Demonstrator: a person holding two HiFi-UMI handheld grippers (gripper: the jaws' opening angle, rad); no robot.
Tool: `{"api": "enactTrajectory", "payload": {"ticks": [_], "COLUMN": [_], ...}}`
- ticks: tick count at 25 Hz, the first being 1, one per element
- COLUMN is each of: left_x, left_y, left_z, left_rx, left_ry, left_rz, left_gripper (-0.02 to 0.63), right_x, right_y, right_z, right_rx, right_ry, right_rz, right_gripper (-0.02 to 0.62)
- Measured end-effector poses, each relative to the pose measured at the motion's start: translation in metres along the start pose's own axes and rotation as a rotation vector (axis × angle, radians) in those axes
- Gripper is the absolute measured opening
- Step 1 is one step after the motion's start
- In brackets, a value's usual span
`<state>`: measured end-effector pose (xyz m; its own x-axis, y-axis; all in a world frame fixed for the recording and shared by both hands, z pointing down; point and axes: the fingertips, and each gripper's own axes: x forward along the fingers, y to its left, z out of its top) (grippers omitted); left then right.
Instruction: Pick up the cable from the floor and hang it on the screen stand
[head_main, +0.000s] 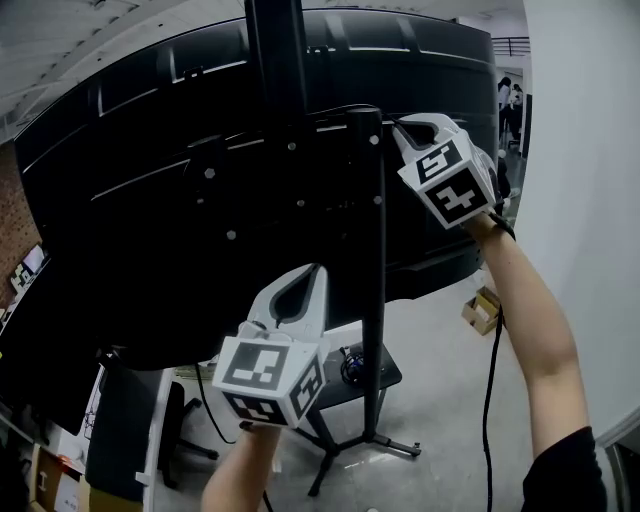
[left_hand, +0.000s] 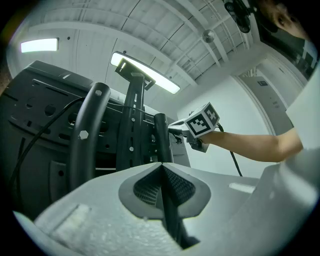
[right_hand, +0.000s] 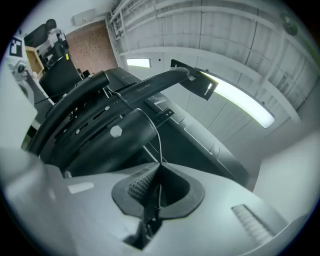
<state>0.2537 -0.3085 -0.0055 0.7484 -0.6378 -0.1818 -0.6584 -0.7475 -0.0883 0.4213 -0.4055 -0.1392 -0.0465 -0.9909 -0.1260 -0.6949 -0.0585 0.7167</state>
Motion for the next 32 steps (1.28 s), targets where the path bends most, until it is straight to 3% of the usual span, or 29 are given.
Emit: {"api": "enactTrajectory", "payload": {"ticks": [5,9,16,22,32], "left_x": [0.0,-0.003,-0.003,-0.012,-0.051], "left_y": [-0.006,-0.006,-0.004,-0.009,-0.017], "left_z": [0.0,0.001,-0.005,-0.015,-0.041], "left_rx": [0.007,0.001,-0.015,-0.031,-0.074], "left_ry": [0.001,-0.005,0.002,0.017,0.063], "left_rz": [0.001,0.011,0.017,0.019,-0.006], "left_gripper": [-0.009,-0.009,-0.009,-0.009,-0.009], "right_x": [0.009,0.001,-0.012,-0.049,-0.123], "right_y": [0.001,0.012,0.024,0.039,0.142], "right_z": [0.0,0.002,-0.001,-0.01,-0.016], "right_rx": [0.008,0.079,0.141,0.278,0.498], "right_ry": [0.041,0.049,-0.057,-0.142,-0.126], "right_rz": [0.005,0.044,-0.026,-0.044,0.054], "right_gripper": [0.012,0.015,0.072,0.083,0.047]}}
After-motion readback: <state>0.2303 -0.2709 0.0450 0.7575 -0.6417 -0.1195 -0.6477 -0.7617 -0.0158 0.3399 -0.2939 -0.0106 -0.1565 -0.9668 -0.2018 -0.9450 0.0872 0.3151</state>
